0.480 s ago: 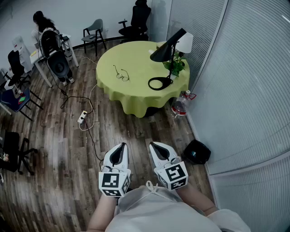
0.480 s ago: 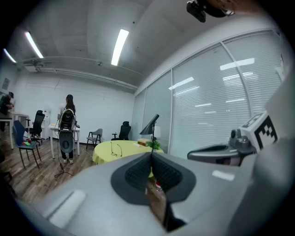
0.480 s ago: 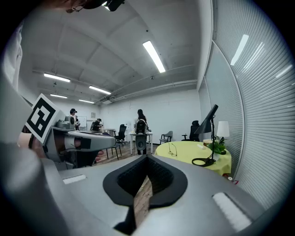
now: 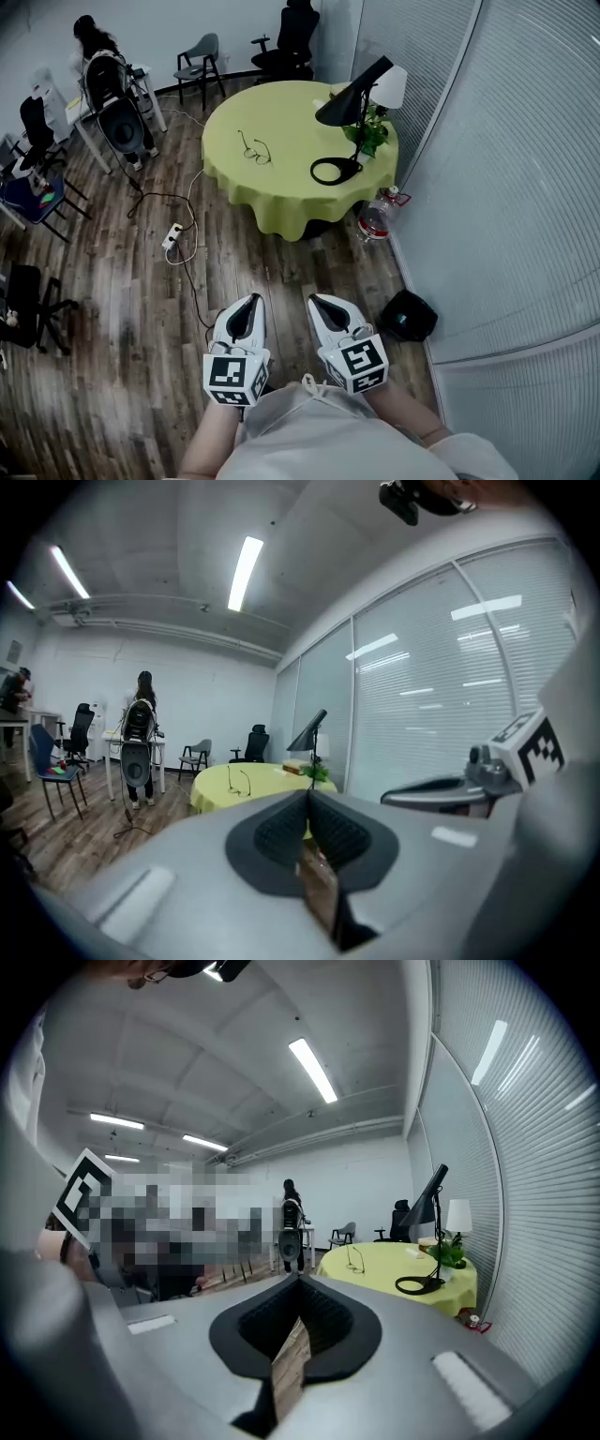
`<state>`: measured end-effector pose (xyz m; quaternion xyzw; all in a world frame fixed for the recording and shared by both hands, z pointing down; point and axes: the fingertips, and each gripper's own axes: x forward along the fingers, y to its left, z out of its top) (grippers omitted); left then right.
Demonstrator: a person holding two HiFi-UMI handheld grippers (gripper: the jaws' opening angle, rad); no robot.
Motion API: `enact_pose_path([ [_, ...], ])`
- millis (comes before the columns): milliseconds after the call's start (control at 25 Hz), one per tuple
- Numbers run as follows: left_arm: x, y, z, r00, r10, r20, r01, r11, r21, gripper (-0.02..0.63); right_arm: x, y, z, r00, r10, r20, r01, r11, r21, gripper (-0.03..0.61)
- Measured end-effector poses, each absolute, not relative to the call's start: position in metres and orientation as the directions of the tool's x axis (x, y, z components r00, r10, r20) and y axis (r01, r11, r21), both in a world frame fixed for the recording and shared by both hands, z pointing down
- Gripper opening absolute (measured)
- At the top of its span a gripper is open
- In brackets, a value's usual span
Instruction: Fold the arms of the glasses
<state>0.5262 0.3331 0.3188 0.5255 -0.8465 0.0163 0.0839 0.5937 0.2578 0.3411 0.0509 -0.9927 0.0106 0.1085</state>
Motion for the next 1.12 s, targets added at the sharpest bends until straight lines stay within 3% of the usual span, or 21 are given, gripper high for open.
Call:
enact_pose_path([
  [280,0.506,0.337,0.331,-0.456,-0.869,0.194,-0.877,0.476,0.072,0.006,0.575,0.254,0.359,-0.962,-0.099,0.253,-0.12,0.99,-0.069,0.0],
  [560,0.437,0.337,0.352,-0.46,-0.86,0.22,-0.864,0.491,0.113,0.006,0.509,0.251,0.382,-0.949,-0.093,0.301,-0.129,0.986,-0.101,0.0],
  [1120,0.163,0.347,0.333,-0.428,-0.882,0.196,-0.871,0.461,0.171,0.006,0.256,0.253,0.368,-0.92,-0.183,0.346,-0.208,0.977,-0.037,0.0],
])
